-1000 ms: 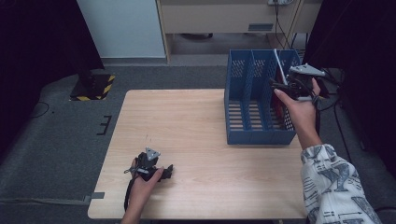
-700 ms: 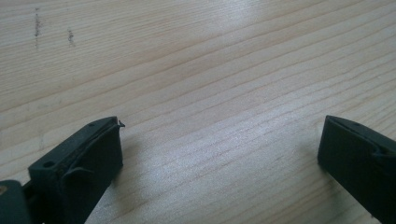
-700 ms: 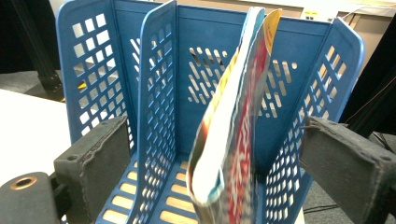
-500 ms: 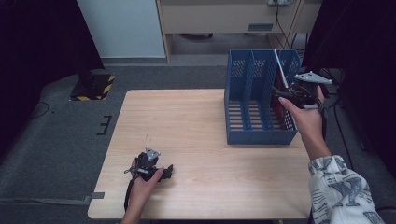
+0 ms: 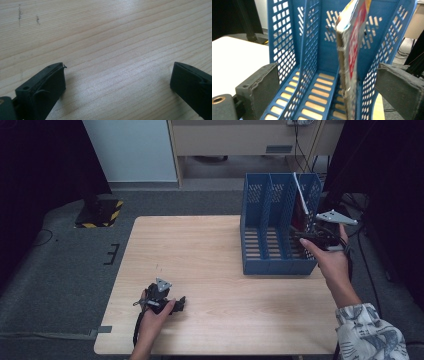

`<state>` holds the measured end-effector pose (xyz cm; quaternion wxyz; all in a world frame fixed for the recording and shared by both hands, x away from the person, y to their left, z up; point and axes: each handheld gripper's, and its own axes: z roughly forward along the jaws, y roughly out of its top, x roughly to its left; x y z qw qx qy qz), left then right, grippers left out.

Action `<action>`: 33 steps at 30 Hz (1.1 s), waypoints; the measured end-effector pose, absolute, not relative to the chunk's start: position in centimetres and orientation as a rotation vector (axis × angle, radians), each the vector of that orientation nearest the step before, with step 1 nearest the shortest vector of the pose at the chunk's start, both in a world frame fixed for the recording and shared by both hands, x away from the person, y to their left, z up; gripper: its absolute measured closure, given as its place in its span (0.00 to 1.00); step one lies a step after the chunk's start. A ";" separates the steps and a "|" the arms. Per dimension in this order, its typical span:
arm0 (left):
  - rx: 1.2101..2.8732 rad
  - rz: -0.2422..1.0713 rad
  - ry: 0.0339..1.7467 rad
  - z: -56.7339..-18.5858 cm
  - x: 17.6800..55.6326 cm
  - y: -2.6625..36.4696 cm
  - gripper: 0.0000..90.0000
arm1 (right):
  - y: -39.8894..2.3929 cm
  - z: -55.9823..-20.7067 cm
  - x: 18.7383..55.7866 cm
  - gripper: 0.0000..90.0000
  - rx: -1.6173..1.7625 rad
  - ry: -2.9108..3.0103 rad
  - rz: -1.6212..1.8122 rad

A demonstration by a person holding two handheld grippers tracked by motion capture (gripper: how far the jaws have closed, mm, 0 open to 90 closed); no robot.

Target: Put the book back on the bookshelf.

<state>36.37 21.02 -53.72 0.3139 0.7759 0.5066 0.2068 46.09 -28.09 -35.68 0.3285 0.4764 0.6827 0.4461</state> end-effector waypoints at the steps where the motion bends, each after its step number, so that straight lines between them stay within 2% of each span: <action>1: 2.045 0.545 1.336 -53.7 36.4 21.0 0.00 | -28.0 -35.9 45.9 0.06 1.246 1.792 1.167; 22: 2.044 0.546 1.338 -53.7 36.4 20.9 0.00 | -26.4 -38.6 42.9 0.05 1.224 1.891 1.176; 33: 2.045 0.546 1.334 -53.7 36.4 20.9 0.00 | -24.1 -40.5 40.9 0.05 1.190 1.979 1.191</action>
